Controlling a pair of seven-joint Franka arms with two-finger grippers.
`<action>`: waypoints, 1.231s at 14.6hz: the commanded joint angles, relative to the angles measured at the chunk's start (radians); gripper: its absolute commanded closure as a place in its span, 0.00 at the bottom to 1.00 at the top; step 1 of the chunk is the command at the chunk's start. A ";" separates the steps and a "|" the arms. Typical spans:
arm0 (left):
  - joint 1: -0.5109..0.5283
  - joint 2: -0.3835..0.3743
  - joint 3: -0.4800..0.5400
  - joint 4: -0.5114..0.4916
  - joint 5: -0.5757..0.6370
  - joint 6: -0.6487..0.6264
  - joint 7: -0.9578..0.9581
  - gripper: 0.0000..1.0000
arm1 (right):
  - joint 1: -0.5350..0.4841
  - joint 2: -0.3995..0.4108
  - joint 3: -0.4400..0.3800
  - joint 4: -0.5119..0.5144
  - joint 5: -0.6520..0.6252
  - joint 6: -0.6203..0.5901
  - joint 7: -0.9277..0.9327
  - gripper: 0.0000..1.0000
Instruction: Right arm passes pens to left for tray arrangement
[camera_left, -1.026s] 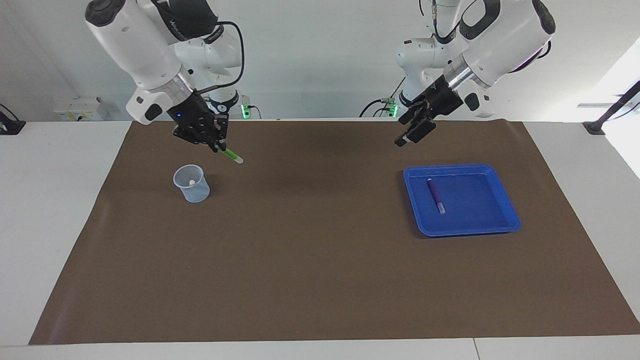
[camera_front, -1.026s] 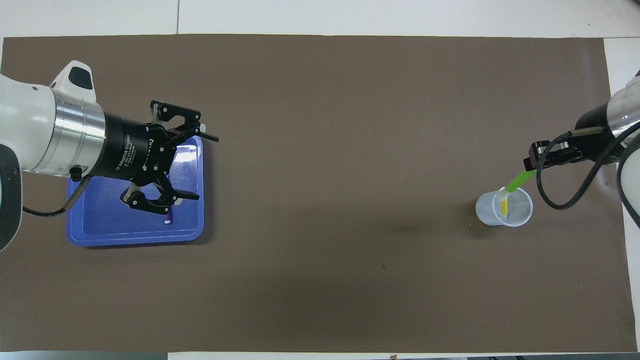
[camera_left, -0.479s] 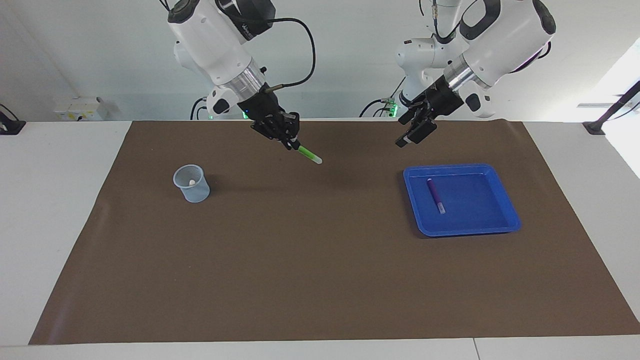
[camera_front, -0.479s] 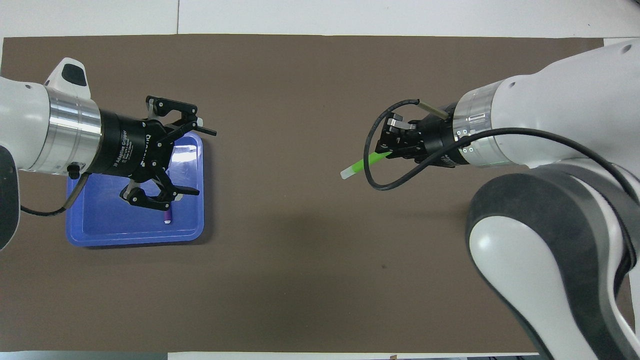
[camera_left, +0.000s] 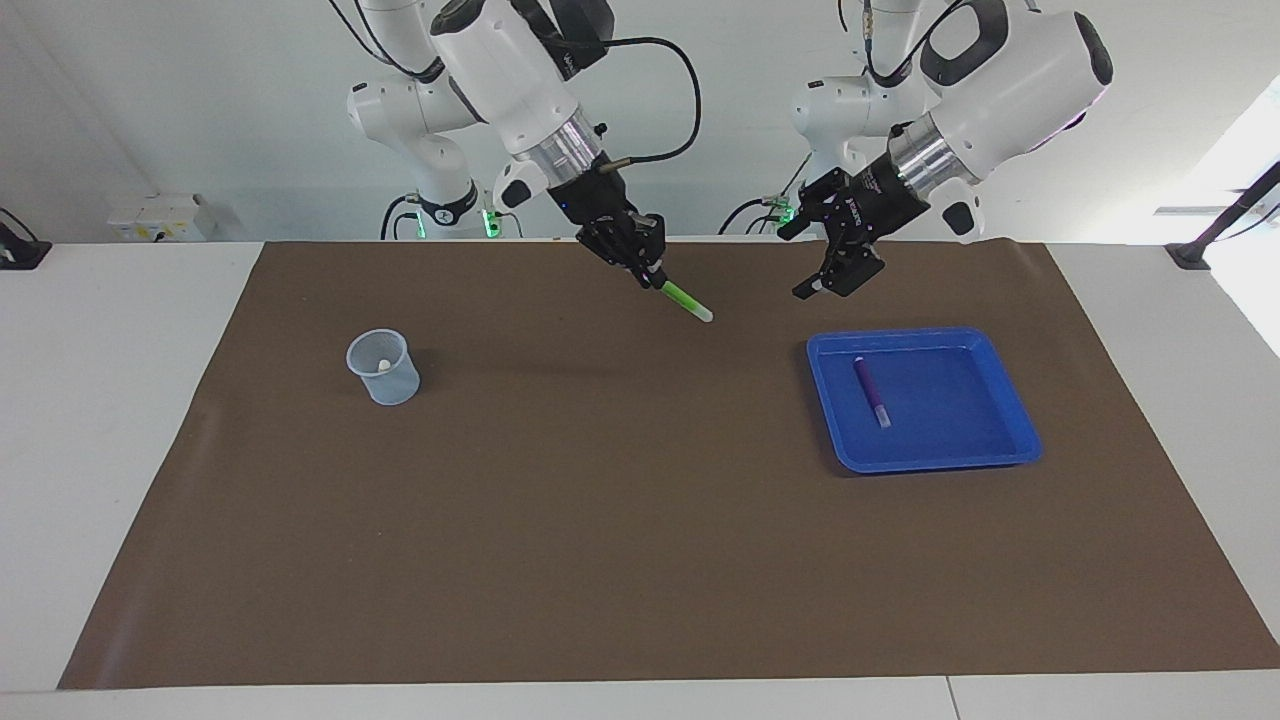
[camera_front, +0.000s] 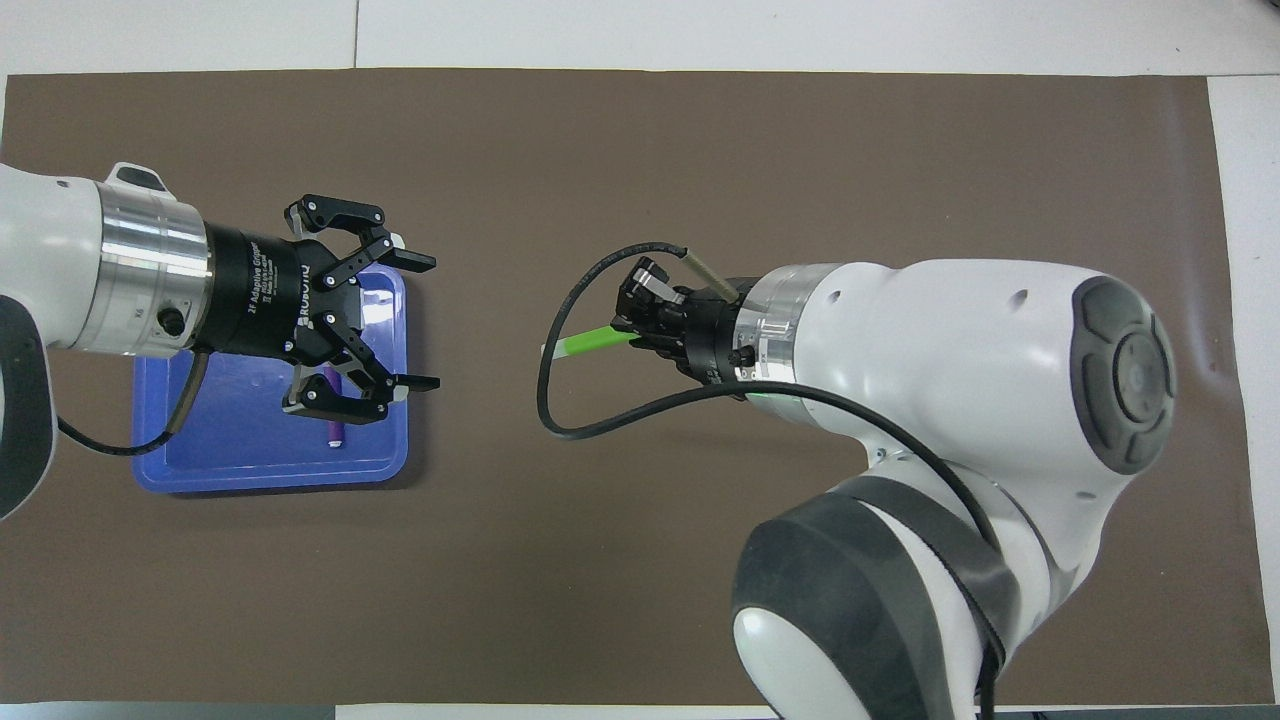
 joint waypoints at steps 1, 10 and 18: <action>-0.041 -0.091 0.004 -0.141 -0.077 0.113 -0.043 0.00 | 0.003 -0.033 -0.003 -0.043 0.028 0.026 0.012 1.00; -0.139 -0.151 0.003 -0.339 -0.276 0.398 0.058 0.00 | 0.003 -0.039 -0.003 -0.060 0.028 0.038 -0.003 1.00; -0.263 -0.136 0.003 -0.382 -0.304 0.573 0.058 0.00 | 0.003 -0.045 -0.003 -0.078 0.026 0.048 -0.006 1.00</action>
